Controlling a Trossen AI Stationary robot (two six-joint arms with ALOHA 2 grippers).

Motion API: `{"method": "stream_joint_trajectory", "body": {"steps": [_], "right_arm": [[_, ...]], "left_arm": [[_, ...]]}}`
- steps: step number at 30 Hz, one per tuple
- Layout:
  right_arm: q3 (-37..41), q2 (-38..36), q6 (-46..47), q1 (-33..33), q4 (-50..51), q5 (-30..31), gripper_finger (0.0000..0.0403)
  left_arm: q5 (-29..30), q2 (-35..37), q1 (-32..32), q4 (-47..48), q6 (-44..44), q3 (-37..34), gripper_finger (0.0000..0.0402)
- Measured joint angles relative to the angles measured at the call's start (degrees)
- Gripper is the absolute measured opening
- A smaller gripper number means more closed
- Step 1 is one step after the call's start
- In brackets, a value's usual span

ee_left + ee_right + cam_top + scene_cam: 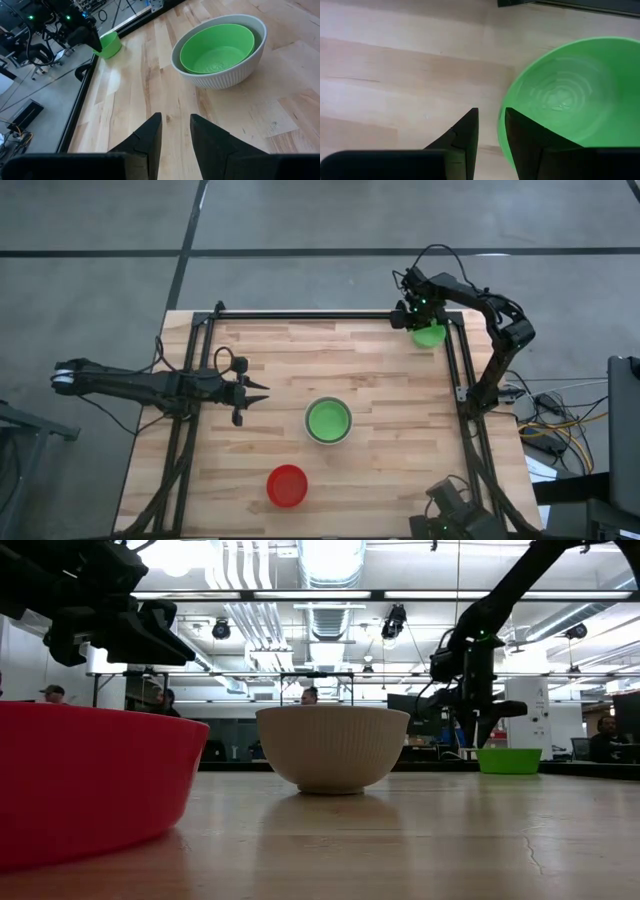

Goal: Nest bowls inside each other
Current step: Stack the green bowl on top of the bottom green bowl

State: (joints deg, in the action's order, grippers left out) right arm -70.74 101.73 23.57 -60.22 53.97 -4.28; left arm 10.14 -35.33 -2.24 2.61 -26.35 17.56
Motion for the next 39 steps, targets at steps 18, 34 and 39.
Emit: {"method": "stream_joint_trajectory", "body": {"steps": [18, 34, 39], "right_arm": [[2.4, -0.1, 1.4, 0.4, 0.8, 1.1, 0.0093], [5.9, -0.1, 2.1, 1.5, -1.0, 1.2, 0.0093], [6.3, -0.1, 2.6, 1.6, -1.2, 1.2, 0.0083]], "left_arm": [[0.0, 0.0, 0.0, 0.0, 0.0, 0.0, 0.0108], [0.0, 0.0, 0.0, 0.0, 0.0, 0.0, 0.0108], [0.0, 0.0, 0.0, 0.0, 0.0, 0.0, 0.0108]]}}
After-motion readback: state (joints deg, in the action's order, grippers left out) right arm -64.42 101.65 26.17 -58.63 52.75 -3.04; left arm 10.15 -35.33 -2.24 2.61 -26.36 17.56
